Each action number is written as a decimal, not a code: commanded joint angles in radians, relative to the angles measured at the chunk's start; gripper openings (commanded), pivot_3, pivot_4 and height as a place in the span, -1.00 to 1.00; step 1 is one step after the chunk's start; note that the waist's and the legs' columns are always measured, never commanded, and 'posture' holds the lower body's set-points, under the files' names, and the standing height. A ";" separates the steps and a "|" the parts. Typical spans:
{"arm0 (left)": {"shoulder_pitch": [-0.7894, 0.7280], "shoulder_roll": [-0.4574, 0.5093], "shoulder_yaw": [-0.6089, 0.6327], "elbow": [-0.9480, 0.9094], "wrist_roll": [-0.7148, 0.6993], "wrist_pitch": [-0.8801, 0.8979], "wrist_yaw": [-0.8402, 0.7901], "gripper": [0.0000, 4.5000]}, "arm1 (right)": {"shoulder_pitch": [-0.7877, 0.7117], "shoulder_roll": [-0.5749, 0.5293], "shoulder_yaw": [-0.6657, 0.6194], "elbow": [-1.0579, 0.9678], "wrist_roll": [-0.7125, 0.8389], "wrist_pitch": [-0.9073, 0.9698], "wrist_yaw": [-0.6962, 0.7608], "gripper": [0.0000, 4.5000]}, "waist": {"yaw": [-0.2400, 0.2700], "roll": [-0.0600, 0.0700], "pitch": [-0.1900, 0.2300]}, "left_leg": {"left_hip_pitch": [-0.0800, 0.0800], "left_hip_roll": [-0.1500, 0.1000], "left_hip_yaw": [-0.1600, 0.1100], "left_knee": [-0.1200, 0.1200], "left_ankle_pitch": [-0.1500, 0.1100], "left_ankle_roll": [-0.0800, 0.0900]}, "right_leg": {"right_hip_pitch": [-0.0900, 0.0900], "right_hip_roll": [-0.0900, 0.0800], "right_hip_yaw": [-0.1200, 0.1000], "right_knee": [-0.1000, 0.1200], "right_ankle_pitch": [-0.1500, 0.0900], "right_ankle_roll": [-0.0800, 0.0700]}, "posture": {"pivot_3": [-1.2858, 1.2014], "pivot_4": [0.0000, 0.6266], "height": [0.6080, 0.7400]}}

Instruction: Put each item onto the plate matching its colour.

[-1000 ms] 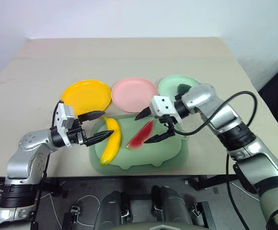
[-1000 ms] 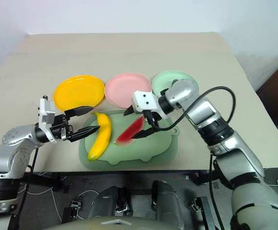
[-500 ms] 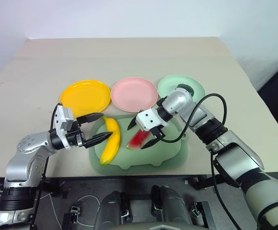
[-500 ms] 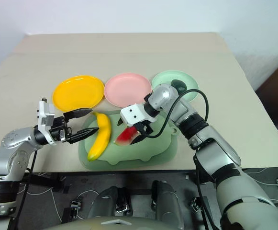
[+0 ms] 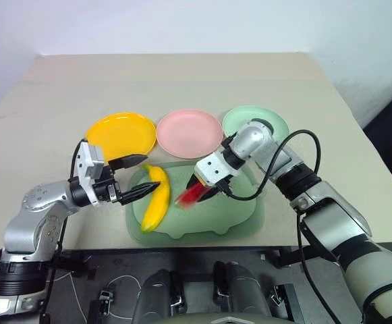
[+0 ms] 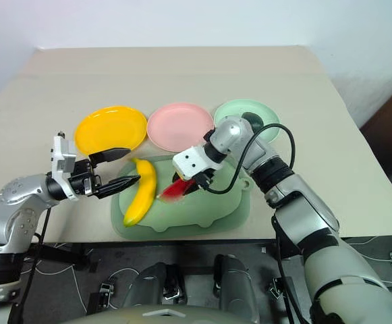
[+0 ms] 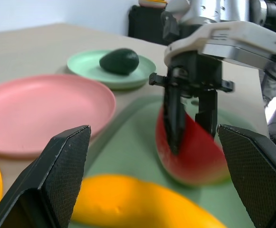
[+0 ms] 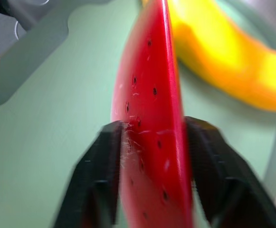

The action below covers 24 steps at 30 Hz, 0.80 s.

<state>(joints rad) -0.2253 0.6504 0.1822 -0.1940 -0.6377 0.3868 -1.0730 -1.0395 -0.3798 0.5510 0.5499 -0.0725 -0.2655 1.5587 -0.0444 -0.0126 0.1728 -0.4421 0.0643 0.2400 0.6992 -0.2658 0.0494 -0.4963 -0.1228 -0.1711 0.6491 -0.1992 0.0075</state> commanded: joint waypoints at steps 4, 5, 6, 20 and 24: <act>-0.041 0.009 -0.003 -0.071 -0.028 0.052 0.039 1.00 | 0.016 -0.016 0.015 -0.016 -0.050 0.027 -0.001 -0.56 | 0.000 0.000 0.000 | 0.001 0.000 0.000 0.000 0.000 0.000 | 0.001 0.000 0.000 0.000 0.000 0.000 | 0.03 -0.52 0.33; -0.043 0.009 -0.003 -0.074 -0.029 0.057 0.042 1.00 | 0.018 -0.018 0.015 -0.021 -0.051 0.033 0.000 -0.56 | 0.000 0.000 0.000 | 0.001 0.000 0.000 0.000 0.000 0.000 | 0.001 0.000 0.000 0.000 0.000 0.000 | 0.03 -0.52 0.33; -0.047 0.008 -0.004 -0.076 -0.030 0.062 0.046 1.00 | 0.020 -0.021 0.014 -0.026 -0.051 0.040 -0.001 -0.56 | 0.000 0.000 0.000 | 0.001 0.000 0.000 0.000 0.000 0.000 | 0.001 0.000 0.000 0.000 0.000 0.000 | 0.03 -0.52 0.33; -0.019 0.005 0.015 -0.013 -0.014 0.015 -0.002 1.00 | 0.036 -0.019 0.017 -0.035 -0.082 0.025 -0.040 0.36 | 0.002 0.000 0.000 | 0.000 0.000 0.000 0.000 0.000 -0.001 | 0.000 0.000 0.000 0.000 0.000 0.000 | 0.03 -0.52 0.33; -0.001 0.006 0.024 0.020 -0.006 -0.022 -0.029 1.00 | 0.029 -0.016 0.020 -0.014 -0.097 0.008 -0.042 0.66 | 0.001 0.000 0.000 | -0.001 0.000 0.000 0.000 0.000 -0.001 | -0.001 0.000 0.000 0.000 0.000 0.000 | 0.03 -0.52 0.33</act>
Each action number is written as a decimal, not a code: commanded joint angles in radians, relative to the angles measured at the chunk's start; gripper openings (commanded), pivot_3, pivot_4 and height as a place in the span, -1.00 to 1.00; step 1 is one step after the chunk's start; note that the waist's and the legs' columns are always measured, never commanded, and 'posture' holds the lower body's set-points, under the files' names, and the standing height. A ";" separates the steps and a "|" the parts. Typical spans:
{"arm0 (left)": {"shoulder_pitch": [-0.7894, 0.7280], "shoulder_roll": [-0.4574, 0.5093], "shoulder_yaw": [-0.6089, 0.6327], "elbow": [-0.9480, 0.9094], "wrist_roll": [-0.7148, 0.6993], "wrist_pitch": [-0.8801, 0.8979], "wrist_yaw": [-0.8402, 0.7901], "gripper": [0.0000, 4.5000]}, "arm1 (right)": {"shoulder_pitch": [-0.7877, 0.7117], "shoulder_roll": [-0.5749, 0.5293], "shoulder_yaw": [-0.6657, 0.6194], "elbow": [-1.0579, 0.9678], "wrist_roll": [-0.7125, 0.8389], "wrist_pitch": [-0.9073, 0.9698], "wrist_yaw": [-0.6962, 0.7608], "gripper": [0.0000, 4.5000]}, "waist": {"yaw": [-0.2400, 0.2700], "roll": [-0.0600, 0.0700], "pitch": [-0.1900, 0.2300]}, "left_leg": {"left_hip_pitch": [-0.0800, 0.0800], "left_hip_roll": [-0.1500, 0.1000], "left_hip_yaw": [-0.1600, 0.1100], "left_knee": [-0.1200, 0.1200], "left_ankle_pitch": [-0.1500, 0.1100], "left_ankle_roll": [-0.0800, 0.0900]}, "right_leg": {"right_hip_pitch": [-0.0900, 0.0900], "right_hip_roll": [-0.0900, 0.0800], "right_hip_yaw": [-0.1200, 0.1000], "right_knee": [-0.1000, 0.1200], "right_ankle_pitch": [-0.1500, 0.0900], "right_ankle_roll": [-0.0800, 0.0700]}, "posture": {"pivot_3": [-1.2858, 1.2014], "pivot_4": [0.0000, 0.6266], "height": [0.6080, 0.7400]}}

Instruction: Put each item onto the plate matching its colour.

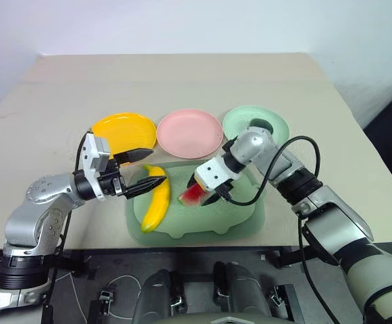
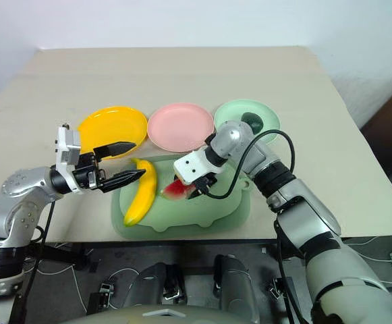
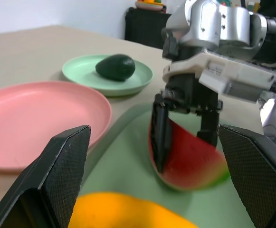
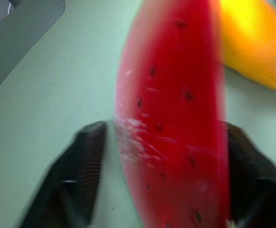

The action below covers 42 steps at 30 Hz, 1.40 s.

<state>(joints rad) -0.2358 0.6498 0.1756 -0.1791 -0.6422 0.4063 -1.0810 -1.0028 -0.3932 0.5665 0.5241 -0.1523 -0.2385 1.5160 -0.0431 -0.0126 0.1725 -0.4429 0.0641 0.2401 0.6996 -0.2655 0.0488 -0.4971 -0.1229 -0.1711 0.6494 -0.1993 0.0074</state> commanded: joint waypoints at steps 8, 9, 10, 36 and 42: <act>0.039 0.001 0.031 0.031 0.004 -0.098 -0.039 1.00 | -0.032 0.011 0.016 0.053 -0.050 -0.014 -0.011 0.66 | 0.000 0.000 0.000 | 0.000 0.000 0.000 0.000 0.000 0.000 | 0.000 -0.001 0.000 0.000 0.000 0.000 | 0.03 -0.52 0.33; 0.042 0.000 0.030 0.026 0.003 -0.099 -0.036 1.00 | -0.037 0.011 0.021 0.058 -0.064 -0.006 -0.016 0.66 | 0.000 0.000 0.000 | 0.000 0.000 0.000 0.000 0.000 0.000 | 0.000 -0.001 0.000 0.000 0.000 0.000 | 0.03 -0.52 0.33; 0.044 -0.001 0.028 0.023 0.003 -0.099 -0.033 1.00 | -0.044 0.010 0.028 0.067 -0.082 -0.001 -0.023 0.66 | -0.001 0.000 0.000 | 0.000 0.000 0.000 0.000 0.000 0.000 | 0.000 -0.001 0.000 0.000 0.000 0.000 | 0.03 -0.52 0.33; 0.037 0.014 0.046 0.007 -0.016 -0.077 -0.002 1.00 | -0.071 0.021 -0.104 -0.051 0.073 0.194 0.019 0.04 | -0.001 0.001 0.001 | -0.001 0.000 0.000 0.000 0.000 0.000 | -0.002 -0.001 0.000 0.000 0.000 0.000 | 0.03 -0.52 0.33; 0.070 0.023 0.078 0.006 -0.022 -0.080 -0.020 1.00 | -0.085 0.034 -0.182 -0.141 0.168 0.353 -0.001 0.04 | -0.002 0.001 0.001 | -0.002 0.000 0.000 -0.001 0.000 0.000 | -0.002 -0.001 0.000 0.000 0.000 0.000 | 0.03 -0.52 0.33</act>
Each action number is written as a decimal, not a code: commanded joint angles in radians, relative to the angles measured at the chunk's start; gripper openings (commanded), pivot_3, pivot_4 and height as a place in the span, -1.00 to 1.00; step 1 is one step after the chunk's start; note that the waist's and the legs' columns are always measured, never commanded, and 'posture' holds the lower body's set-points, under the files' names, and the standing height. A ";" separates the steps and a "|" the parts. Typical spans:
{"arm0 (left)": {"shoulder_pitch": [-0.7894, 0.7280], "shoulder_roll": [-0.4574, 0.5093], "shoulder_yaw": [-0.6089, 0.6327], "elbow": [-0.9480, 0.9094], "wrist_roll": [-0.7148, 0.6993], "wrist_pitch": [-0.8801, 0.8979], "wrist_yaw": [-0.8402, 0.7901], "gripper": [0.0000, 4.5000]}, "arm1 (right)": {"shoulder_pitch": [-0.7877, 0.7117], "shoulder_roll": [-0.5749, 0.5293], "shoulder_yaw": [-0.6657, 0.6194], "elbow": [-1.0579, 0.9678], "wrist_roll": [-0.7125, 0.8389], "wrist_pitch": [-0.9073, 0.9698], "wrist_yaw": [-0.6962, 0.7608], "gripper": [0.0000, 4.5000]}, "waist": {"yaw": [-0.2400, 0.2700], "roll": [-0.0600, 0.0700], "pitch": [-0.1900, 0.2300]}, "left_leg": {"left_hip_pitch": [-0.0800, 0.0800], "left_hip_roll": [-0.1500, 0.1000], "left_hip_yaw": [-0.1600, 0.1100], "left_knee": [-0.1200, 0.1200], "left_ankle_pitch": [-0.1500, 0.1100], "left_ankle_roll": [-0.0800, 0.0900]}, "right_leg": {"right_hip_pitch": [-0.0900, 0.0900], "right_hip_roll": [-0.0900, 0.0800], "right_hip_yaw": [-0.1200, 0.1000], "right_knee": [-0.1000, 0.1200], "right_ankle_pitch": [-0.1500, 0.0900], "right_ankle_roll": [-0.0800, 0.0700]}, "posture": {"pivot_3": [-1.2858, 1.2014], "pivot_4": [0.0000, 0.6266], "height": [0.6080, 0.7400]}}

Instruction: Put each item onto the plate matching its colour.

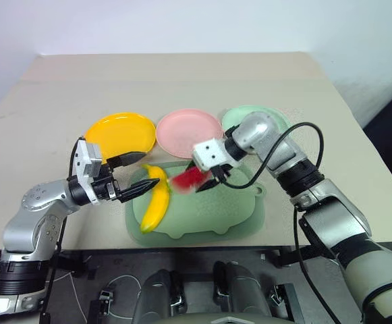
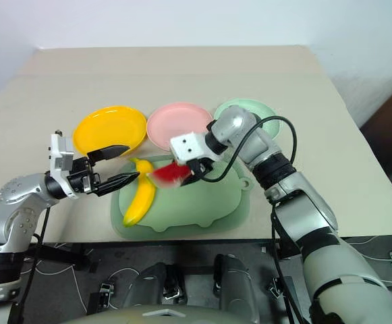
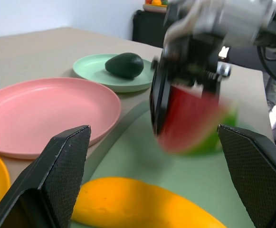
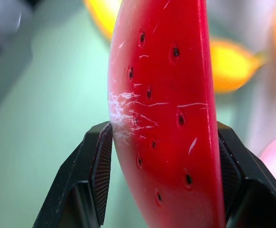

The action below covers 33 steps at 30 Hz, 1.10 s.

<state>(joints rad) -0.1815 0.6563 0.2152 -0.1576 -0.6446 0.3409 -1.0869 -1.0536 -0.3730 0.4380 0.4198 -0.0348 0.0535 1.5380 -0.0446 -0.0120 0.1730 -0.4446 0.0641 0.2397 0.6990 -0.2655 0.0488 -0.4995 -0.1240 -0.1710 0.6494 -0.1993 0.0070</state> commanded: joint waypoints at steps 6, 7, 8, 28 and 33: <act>0.052 0.025 0.064 -0.031 -0.019 -0.019 -0.012 1.00 | -0.163 0.129 -0.071 0.289 -0.035 -0.006 -0.277 0.04 | -0.003 0.000 0.000 | 0.000 0.000 0.000 -0.001 0.000 0.000 | -0.001 0.000 0.000 0.000 0.000 0.000 | 0.03 -0.52 0.33; 0.058 0.026 0.068 -0.039 -0.021 -0.017 -0.010 1.00 | -0.185 0.150 -0.071 0.354 -0.054 -0.033 -0.329 0.04 | -0.004 0.000 0.000 | 0.000 0.000 0.001 -0.001 0.000 0.000 | -0.001 0.000 0.000 0.000 0.000 0.000 | 0.03 -0.52 0.33; 0.062 0.025 0.071 -0.046 -0.022 -0.015 -0.006 1.00 | -0.207 0.169 -0.075 0.412 -0.061 -0.048 -0.358 0.04 | -0.003 0.000 0.000 | 0.000 0.000 0.001 -0.001 0.000 0.000 | -0.001 0.000 0.000 0.000 0.000 0.000 | 0.03 -0.52 0.33; 0.131 0.019 0.104 -0.040 -0.014 -0.057 -0.021 1.00 | -0.372 0.286 -0.102 0.876 -0.218 -0.018 -0.758 0.37 | -0.033 0.001 0.000 | -0.005 0.001 0.004 -0.002 0.001 -0.002 | -0.007 0.003 0.002 0.004 0.001 0.003 | 0.03 -0.52 0.33; 0.129 0.018 0.099 -0.015 -0.008 -0.079 -0.036 1.00 | -0.377 0.283 -0.117 0.873 -0.222 -0.026 -0.755 0.99 | -0.030 0.001 0.000 | -0.005 0.001 0.005 -0.002 0.001 -0.003 | -0.007 0.003 0.002 0.004 0.001 0.003 | 0.03 -0.52 0.33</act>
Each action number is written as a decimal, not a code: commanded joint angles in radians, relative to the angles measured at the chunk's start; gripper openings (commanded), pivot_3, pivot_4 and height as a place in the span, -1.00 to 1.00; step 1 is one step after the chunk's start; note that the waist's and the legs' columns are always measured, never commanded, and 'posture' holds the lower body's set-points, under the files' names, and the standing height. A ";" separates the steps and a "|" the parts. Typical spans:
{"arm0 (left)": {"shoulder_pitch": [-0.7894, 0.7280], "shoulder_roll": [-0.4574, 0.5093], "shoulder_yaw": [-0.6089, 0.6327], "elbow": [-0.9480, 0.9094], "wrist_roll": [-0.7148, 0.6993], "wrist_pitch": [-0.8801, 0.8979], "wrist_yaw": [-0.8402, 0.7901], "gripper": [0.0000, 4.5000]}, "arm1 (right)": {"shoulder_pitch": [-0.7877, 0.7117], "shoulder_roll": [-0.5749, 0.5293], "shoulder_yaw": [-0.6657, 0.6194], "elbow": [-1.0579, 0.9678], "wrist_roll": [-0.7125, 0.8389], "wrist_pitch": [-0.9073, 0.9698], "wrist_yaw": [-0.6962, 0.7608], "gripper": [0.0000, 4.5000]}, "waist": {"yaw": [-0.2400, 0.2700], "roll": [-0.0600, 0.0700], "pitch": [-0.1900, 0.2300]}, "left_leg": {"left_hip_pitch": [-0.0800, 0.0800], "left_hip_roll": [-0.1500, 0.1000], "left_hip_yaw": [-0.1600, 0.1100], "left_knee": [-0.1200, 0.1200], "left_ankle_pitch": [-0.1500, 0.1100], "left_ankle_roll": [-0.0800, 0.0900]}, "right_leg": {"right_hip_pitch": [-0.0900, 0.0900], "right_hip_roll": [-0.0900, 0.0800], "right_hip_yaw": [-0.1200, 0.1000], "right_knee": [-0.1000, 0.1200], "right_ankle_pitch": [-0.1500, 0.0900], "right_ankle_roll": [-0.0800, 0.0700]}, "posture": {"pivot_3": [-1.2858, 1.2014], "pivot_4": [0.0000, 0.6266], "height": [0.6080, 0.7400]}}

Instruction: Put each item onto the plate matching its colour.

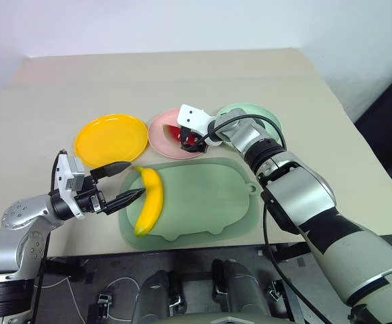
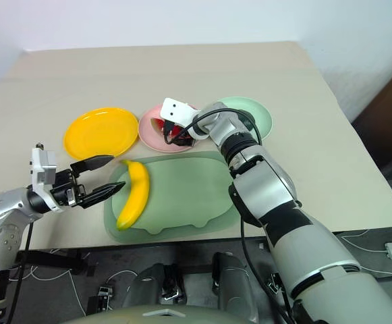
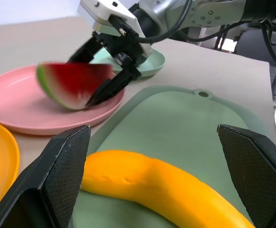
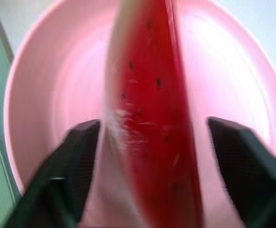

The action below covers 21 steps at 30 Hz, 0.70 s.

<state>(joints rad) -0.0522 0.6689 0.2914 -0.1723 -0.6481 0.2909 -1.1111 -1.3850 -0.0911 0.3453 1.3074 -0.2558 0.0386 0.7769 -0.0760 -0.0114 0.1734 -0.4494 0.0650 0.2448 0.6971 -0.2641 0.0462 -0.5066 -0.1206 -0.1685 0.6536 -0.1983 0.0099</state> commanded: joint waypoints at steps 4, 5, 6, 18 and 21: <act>-0.002 0.007 0.021 0.013 -0.006 -0.038 -0.024 1.00 | -0.063 -0.040 -0.060 -0.038 0.021 -0.008 0.042 0.99 | 0.004 0.000 0.000 | 0.000 0.000 0.000 0.000 0.000 0.000 | 0.000 0.000 0.000 0.000 0.000 0.000 | 0.03 -0.52 0.33; -0.002 0.007 0.021 0.014 -0.007 -0.038 -0.025 1.00 | -0.066 -0.051 -0.070 -0.048 0.029 -0.007 0.058 0.99 | 0.005 0.000 0.000 | 0.000 0.000 0.000 0.000 0.000 0.000 | 0.000 0.000 0.000 0.000 0.000 0.000 | 0.03 -0.52 0.33; -0.004 0.007 0.019 0.014 -0.007 -0.038 -0.025 1.00 | -0.067 -0.063 -0.084 -0.063 0.041 0.000 0.082 0.99 | 0.005 0.000 0.000 | 0.000 0.000 0.000 0.000 0.000 0.000 | 0.000 0.000 0.000 0.000 0.000 0.000 | 0.03 -0.52 0.33; -0.042 0.001 -0.011 -0.019 -0.020 0.008 -0.001 1.00 | 0.265 -0.231 -0.257 -0.833 0.287 0.347 0.273 0.99 | 0.012 -0.001 0.000 | 0.000 0.000 -0.003 0.001 0.000 0.000 | 0.002 -0.002 -0.001 -0.001 0.000 0.000 | 0.03 -0.52 0.33; -0.042 0.000 -0.012 -0.029 -0.024 0.024 0.008 1.00 | 0.405 -0.240 -0.308 -1.073 0.365 0.463 0.228 0.99 | 0.012 -0.001 0.000 | 0.000 0.000 -0.003 0.002 0.000 0.000 | 0.002 -0.002 0.000 -0.001 0.000 0.000 | 0.03 -0.52 0.33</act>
<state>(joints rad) -0.0883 0.6654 0.2687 -0.1646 -0.6481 0.3071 -1.1080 -0.9977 -0.3280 0.0827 0.3832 0.0463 0.4496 1.0276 -0.0638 -0.0121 0.1729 -0.4491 0.0646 0.2412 0.6986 -0.2642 0.0464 -0.5047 -0.1230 -0.1691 0.6531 -0.1980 0.0097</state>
